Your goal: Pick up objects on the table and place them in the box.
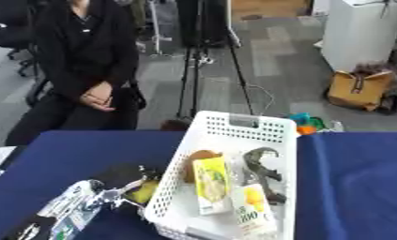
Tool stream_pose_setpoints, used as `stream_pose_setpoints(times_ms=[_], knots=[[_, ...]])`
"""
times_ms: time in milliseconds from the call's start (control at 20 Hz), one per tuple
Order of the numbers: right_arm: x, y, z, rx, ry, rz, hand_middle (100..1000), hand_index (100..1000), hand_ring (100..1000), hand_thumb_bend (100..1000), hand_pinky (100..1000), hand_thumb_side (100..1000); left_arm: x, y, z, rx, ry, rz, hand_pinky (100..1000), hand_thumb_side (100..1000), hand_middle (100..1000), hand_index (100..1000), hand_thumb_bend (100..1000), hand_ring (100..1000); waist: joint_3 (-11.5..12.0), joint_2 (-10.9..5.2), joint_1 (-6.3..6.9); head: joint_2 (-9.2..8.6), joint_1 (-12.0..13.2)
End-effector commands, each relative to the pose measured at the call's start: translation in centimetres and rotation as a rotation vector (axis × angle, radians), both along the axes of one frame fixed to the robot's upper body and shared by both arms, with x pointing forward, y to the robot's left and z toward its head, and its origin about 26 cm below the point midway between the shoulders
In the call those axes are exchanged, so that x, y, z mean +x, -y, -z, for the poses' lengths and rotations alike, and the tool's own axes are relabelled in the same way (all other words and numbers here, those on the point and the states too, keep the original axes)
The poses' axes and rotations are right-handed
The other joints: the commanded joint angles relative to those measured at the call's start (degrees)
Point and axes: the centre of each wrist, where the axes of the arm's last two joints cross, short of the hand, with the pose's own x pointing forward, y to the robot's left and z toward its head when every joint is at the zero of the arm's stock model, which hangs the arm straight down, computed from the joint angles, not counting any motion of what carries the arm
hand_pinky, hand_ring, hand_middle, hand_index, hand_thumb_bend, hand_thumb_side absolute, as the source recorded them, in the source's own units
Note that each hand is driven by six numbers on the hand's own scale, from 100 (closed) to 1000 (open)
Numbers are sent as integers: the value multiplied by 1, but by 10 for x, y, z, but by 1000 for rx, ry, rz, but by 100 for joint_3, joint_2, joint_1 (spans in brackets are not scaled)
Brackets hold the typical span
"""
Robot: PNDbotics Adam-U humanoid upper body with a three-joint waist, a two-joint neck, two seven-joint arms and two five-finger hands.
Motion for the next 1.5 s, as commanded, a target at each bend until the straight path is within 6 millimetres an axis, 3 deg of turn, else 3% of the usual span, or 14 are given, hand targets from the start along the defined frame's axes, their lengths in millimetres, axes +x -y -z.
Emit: stream_pose_setpoints(times_ms=[50, 900, 1500], knots=[[-5, 0, -8, -9, 31, -3, 491, 654, 529, 100, 593, 889, -7, -9, -27, 27, 83, -24, 452, 278, 661, 815, 100, 700, 14, -166, -1, -13, -11], [-5, 1, -8, -12, 30, -3, 492, 654, 529, 100, 593, 889, -25, -9, -59, 218, 145, -123, 450, 254, 672, 800, 100, 655, 53, -189, 10, 17, -42], [-5, 0, -6, -11, 20, -2, 492, 654, 530, 100, 593, 888, -54, 8, -107, 247, 269, -67, 443, 202, 673, 800, 100, 647, 91, -316, 48, 104, -88]])
